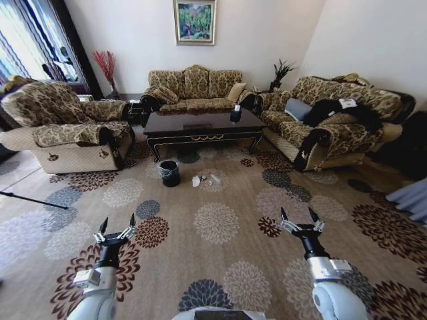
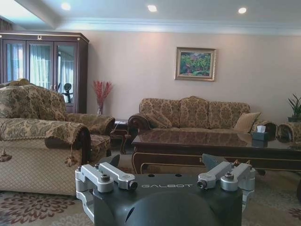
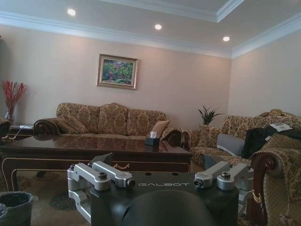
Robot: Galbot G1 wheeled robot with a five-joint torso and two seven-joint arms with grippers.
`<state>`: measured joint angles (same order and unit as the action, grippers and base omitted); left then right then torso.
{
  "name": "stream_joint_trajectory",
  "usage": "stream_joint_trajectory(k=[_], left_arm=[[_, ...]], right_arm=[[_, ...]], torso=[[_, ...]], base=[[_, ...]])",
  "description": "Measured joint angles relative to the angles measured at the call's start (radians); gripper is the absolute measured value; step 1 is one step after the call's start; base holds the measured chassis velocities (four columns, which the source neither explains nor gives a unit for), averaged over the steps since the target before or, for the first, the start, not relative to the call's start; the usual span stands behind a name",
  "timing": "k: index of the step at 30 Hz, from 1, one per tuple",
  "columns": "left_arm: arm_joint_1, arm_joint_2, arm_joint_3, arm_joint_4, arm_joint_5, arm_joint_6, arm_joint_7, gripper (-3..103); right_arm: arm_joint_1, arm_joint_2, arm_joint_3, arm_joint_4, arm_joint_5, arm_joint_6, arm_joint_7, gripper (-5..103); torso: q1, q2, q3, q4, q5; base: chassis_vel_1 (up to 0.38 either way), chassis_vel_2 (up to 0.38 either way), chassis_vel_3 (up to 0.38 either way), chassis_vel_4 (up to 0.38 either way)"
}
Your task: Move to the front of the table and pick up the trash from the floor, then place it into the trash bin.
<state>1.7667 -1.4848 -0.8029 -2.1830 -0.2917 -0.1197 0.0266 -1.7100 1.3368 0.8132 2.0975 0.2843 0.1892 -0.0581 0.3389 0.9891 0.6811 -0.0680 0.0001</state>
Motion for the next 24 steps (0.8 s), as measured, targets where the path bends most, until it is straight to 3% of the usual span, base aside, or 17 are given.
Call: stream_joint_trajectory(k=[24], left_arm=[[-0.008,-0.003,0.015,-0.008,0.005,-0.001,0.003,100]], right_arm=[[-0.025,0.013,0.01,0.029,-0.012,0.002,-0.002,100]], torso=[[-0.053,-0.121,-0.068,0.0,-0.0001]], base=[[0.0,0.0,0.0,0.0]])
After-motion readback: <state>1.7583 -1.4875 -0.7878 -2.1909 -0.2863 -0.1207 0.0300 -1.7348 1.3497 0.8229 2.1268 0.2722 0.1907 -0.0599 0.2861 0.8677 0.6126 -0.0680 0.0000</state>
